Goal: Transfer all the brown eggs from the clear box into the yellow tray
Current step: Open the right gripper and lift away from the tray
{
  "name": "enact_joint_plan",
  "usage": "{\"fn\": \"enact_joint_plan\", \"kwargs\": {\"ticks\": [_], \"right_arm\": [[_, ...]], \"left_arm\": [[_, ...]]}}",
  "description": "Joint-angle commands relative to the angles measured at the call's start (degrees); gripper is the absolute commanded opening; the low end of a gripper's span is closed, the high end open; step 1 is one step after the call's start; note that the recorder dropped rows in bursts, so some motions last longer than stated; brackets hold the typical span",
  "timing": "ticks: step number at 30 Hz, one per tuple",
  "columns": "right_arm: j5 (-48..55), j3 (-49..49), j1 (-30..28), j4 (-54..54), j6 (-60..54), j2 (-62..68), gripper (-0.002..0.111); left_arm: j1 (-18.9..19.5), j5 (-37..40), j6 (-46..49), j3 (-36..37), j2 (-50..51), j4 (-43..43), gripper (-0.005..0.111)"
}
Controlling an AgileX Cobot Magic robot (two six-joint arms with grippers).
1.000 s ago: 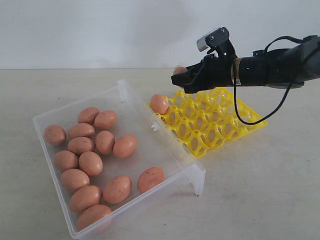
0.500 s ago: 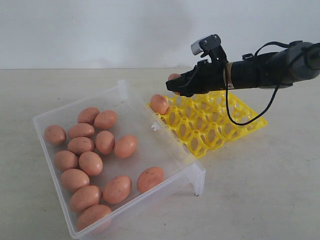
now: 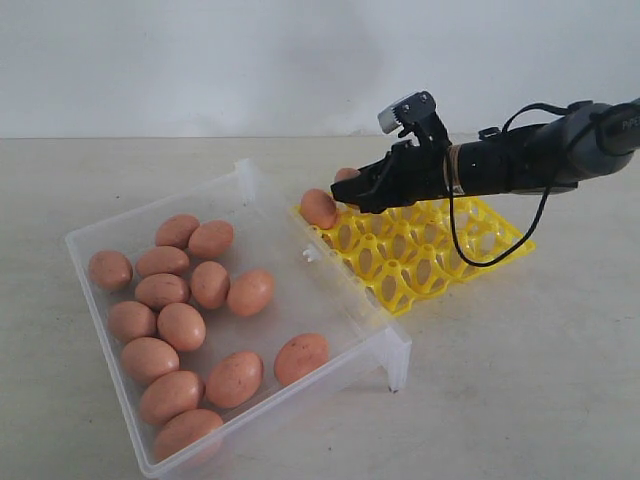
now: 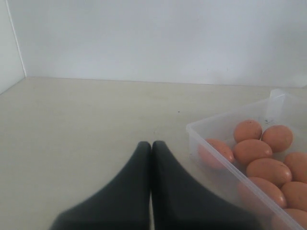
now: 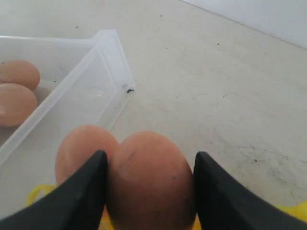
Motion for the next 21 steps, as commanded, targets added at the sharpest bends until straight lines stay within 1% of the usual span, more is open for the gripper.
{"fn": "enact_joint_plan", "kwargs": {"ticks": [1,5,7,13,15,17,18,19,20,21], "right_arm": [[-1.19,-0.28,0.08,0.78,-0.95,-0.17,0.038],[-1.19,-0.28,0.08,2.13,-0.95,-0.17,0.061],[-1.19,-0.28,0.08,3.09,-0.95,-0.17,0.065],[-1.23,-0.28,0.08,4.64,-0.95,-0.71,0.065],[-2.70,-0.28,-0.02,4.64,1.02,-3.41,0.065],[-6.12,-0.28,-0.02,4.64,6.21,-6.13,0.065],[-11.54,-0.28,0.09,4.13,12.73,-8.84,0.065],[-14.93,-0.28,0.40,3.85,16.72,-10.26,0.065],[-20.79,-0.28,1.68,3.25,24.19,-12.66,0.065],[-22.20,-0.28,2.84,2.47,27.11,-13.90,0.065]], "left_arm": [[-0.19,0.00,0.03,-0.24,-0.17,-0.31,-0.004],[-0.19,0.00,0.03,-0.24,-0.17,-0.31,-0.004],[-0.19,0.00,0.03,-0.24,-0.17,-0.31,-0.004],[-0.19,0.00,0.03,-0.24,-0.17,-0.31,-0.004],[-0.19,0.00,0.03,-0.24,-0.17,-0.31,-0.004],[-0.19,0.00,0.03,-0.24,-0.17,-0.31,-0.004],[-0.19,0.00,0.03,-0.24,-0.17,-0.31,-0.004],[-0.19,0.00,0.03,-0.24,-0.17,-0.31,-0.004],[-0.19,0.00,0.03,-0.24,-0.17,-0.31,-0.004],[-0.19,0.00,0.03,-0.24,-0.17,-0.31,-0.004]]}}
